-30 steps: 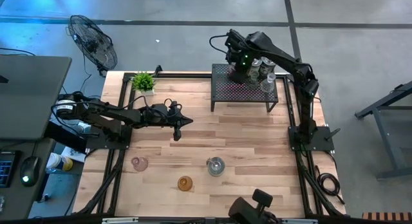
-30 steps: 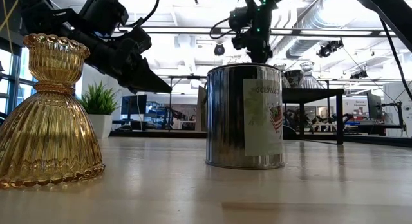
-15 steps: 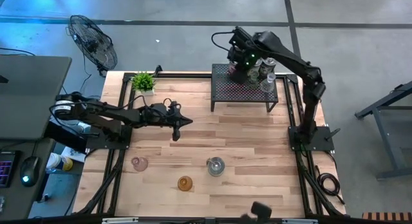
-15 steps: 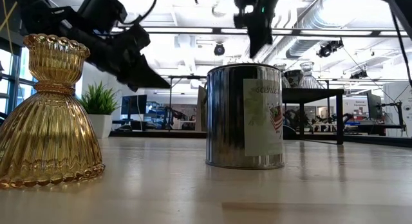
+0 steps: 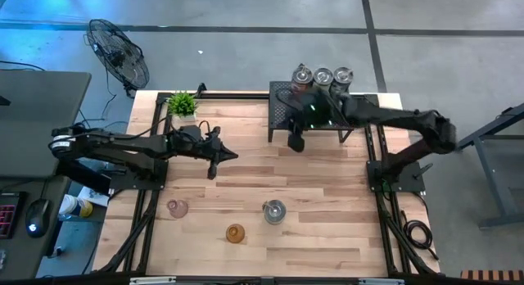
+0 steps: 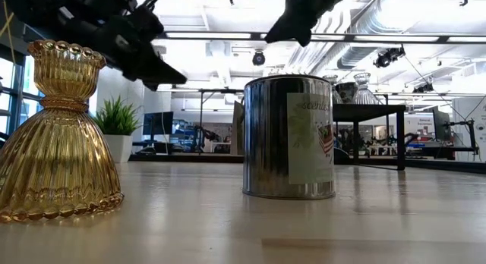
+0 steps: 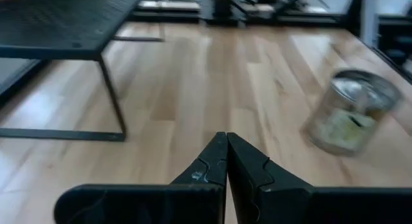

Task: Pick & Place candle stick holders
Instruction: Put the orange candle holder on the shelf

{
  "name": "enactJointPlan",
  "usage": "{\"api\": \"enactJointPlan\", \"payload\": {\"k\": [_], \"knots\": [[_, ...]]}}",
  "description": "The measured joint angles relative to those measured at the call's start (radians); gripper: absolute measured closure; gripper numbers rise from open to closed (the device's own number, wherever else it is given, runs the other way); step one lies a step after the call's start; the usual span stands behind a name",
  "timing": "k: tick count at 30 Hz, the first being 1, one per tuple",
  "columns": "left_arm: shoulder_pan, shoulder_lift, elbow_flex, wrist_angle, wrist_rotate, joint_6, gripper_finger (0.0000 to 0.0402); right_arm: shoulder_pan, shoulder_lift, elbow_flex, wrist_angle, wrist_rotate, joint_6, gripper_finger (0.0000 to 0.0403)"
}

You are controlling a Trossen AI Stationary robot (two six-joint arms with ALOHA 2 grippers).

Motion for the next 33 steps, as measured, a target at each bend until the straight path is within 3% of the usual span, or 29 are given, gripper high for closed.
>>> {"api": "enactJointPlan", "payload": {"k": [6, 10, 14, 19, 25, 33], "knots": [[-0.006, -0.056, 0.002, -0.120, 0.093, 0.043, 0.0401, 0.136, -0.153, -0.322, 0.378, 0.125, 0.082, 0.0403], [-0.085, -0.056, 0.059, -0.293, 0.084, 0.041, 0.0401, 0.210, -0.208, -0.501, 0.590, 0.199, 0.117, 0.0403], [-0.237, -0.037, 0.131, -0.436, -0.016, 0.005, 0.0401, 0.265, -0.230, -0.637, 0.772, 0.266, 0.121, 0.0403], [-0.456, 0.005, 0.196, -0.477, -0.198, -0.181, 0.0394, 0.312, -0.230, -0.740, 0.941, 0.337, 0.117, 0.0403], [-0.710, 0.131, 0.293, -0.545, -0.447, -0.391, 0.0315, 0.365, -0.230, -0.798, 1.034, 0.399, 0.077, 0.0403], [-0.867, 0.367, 0.475, -0.548, -0.553, -0.567, 0.0161, 0.432, -0.230, -0.837, 1.103, 0.443, 0.048, 0.0403]]}}
